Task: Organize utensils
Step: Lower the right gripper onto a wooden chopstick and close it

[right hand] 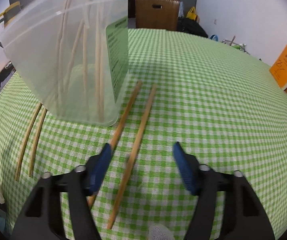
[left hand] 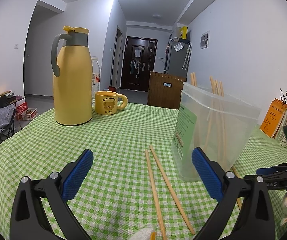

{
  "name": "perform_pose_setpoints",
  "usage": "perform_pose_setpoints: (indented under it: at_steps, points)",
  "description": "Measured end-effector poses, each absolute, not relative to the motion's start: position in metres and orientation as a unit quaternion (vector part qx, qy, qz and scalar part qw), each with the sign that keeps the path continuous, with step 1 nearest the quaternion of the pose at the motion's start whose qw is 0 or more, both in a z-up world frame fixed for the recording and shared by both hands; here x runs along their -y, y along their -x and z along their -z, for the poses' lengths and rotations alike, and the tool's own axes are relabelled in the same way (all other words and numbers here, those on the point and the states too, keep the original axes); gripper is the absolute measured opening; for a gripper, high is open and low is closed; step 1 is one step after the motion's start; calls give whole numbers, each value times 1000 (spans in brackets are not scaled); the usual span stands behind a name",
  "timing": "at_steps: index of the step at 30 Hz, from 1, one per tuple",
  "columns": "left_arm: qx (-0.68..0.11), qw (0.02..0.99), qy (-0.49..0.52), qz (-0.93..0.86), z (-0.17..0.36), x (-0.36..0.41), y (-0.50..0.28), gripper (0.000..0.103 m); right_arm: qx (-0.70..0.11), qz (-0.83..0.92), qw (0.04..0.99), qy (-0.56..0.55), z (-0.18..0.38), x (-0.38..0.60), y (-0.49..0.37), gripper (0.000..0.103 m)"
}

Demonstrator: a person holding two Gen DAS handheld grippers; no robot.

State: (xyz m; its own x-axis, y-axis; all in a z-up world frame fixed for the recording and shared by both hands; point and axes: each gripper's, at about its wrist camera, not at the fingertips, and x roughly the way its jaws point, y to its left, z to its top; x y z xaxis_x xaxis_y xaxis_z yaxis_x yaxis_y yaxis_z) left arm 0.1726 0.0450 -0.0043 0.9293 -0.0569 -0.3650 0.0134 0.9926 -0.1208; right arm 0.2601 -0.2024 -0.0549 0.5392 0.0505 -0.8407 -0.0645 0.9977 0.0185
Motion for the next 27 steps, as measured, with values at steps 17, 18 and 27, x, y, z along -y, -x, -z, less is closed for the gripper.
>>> perform_pose_setpoints:
  at_steps: [17, 18, 27]
  points:
    - [-185, 979, 83, 24, 0, -52, -170, 96, -565, -32, 824, -35, 88, 207, -327, 15]
    - [-185, 979, 84, 25, 0, -52, -169, 96, -567, -31, 823, -37, 87, 209, -328, 13]
    - [-184, 978, 94, 34, -1, -54, -167, 96, -579, -4, 815, -24, 86, 201, -331, 12]
